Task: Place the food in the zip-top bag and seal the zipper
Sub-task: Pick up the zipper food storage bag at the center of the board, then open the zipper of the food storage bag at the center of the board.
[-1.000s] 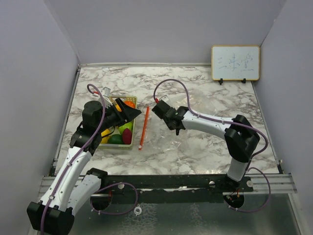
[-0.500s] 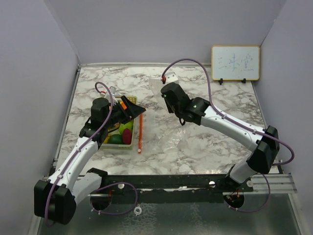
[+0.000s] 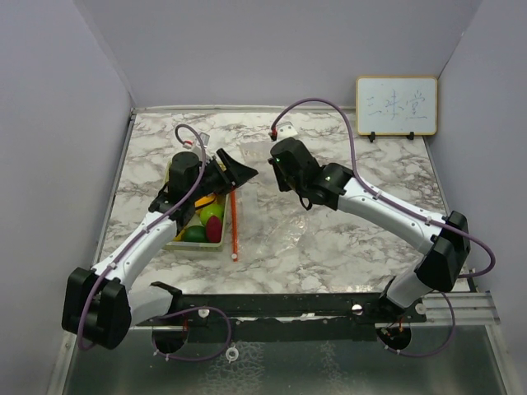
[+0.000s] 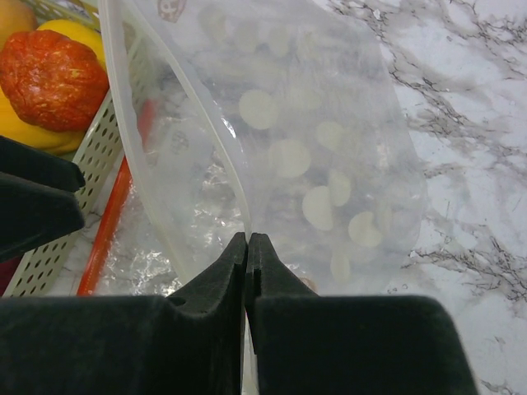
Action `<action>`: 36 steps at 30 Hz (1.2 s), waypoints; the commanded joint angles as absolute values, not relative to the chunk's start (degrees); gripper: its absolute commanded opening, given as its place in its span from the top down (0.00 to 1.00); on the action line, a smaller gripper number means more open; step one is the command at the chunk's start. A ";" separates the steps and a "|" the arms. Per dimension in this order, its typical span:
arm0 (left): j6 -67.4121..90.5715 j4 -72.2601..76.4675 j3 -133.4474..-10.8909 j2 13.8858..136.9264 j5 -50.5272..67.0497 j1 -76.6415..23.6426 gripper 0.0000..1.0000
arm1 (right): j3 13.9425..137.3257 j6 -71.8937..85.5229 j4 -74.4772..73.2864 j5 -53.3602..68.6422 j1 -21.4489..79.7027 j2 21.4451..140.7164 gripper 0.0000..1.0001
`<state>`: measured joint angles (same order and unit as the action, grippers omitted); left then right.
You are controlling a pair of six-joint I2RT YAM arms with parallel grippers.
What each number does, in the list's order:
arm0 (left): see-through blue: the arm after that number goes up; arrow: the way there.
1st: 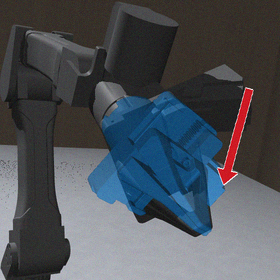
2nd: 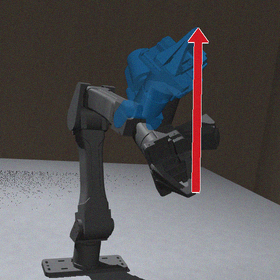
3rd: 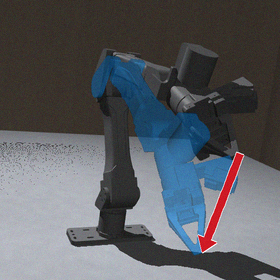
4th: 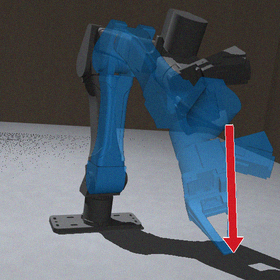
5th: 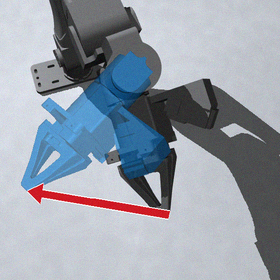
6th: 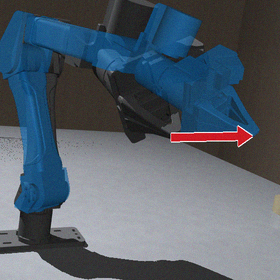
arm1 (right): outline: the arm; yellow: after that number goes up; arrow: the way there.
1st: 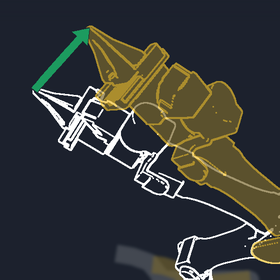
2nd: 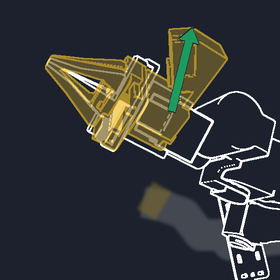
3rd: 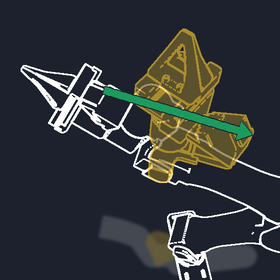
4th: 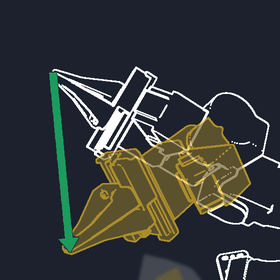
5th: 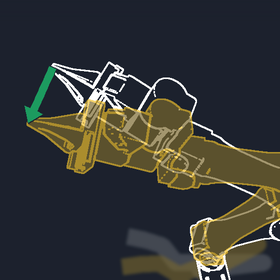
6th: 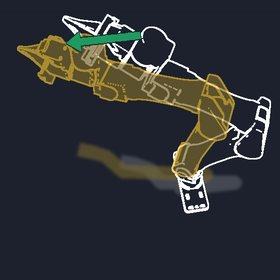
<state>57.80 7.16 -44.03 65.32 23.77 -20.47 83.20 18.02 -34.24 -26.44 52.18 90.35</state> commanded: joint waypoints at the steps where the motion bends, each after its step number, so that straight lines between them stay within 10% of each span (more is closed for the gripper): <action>1: 58.55 7.83 -45.11 67.57 20.97 -21.77 0.41 | 85.17 18.89 -31.90 -24.85 52.37 91.38 0.98; 20: 59.80 12.51 -48.41 78.33 20.37 -26.36 0.42 | 92.36 20.66 -32.81 -25.06 52.38 93.07 0.98; 31: 53.05 6.74 -56.55 80.23 16.22 -26.09 0.98 | 93.52 23.67 -36.32 -24.43 52.38 91.63 0.98; 36: 43.79 -10.63 -66.12 79.54 19.20 -24.92 1.00 | 92.08 22.66 -38.28 -34.03 52.16 91.01 0.98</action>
